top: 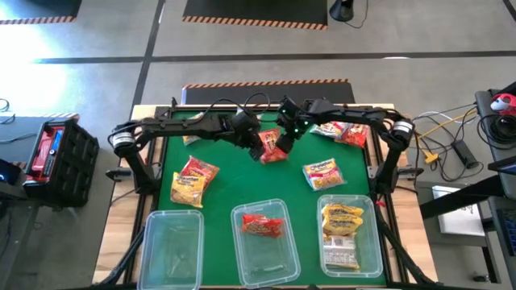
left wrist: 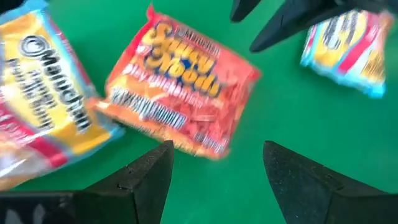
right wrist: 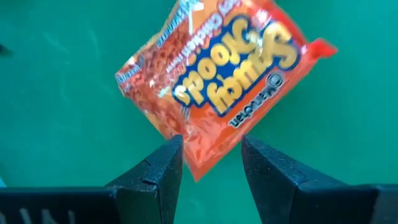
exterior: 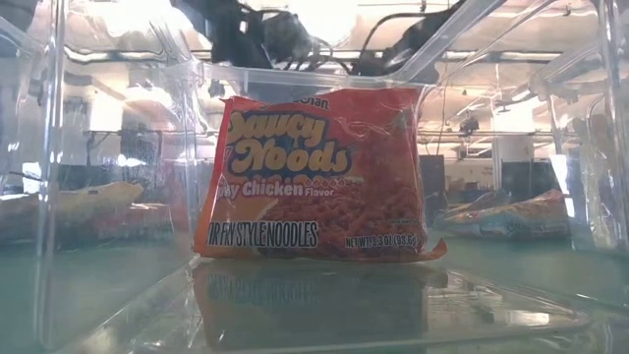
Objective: Sort Maruchan noodles
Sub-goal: Put the orange noodle pack into the middle transparent bin
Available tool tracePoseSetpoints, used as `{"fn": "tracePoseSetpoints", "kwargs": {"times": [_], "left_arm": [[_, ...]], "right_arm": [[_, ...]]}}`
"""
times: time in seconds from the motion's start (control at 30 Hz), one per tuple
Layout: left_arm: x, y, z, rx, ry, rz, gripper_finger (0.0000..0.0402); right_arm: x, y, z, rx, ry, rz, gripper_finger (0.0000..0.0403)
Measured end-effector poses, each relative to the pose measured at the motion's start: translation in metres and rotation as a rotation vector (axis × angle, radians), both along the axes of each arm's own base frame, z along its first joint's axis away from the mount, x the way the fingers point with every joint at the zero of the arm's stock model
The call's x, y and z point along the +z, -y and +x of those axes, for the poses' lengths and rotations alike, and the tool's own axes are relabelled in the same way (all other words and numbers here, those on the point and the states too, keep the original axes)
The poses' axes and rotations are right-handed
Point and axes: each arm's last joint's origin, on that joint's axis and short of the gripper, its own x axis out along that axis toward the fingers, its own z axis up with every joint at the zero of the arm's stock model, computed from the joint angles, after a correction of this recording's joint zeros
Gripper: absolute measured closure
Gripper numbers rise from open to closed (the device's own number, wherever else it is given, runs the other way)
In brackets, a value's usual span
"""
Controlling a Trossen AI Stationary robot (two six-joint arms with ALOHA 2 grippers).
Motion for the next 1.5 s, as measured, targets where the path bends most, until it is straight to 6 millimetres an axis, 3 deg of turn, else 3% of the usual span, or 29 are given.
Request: {"fn": "tracePoseSetpoints", "kwargs": {"times": [0.4,0.57,1.03,1.3,1.5], "left_arm": [[-0.05,-0.004,-0.008,0.236,0.282,-0.149,0.0171],[-0.064,-0.009,-0.018,0.351,0.289,-0.159,0.0171],[-0.083,-0.016,-0.004,0.398,0.297,-0.198,0.017],[-0.104,-0.017,-0.004,0.428,0.232,-0.227,0.017],[-0.115,-0.018,-0.003,0.453,0.197,-0.252,0.017]], "right_arm": [[-0.011,0.01,-0.011,0.062,-0.007,-0.04,0.025],[-0.013,0.01,-0.011,0.067,-0.007,-0.042,0.025],[-0.01,0.013,-0.005,-0.017,0.052,-0.042,0.025],[-0.009,0.013,-0.005,-0.072,0.062,-0.011,0.025],[-0.007,0.015,-0.005,-0.027,0.159,0.158,0.025]]}}
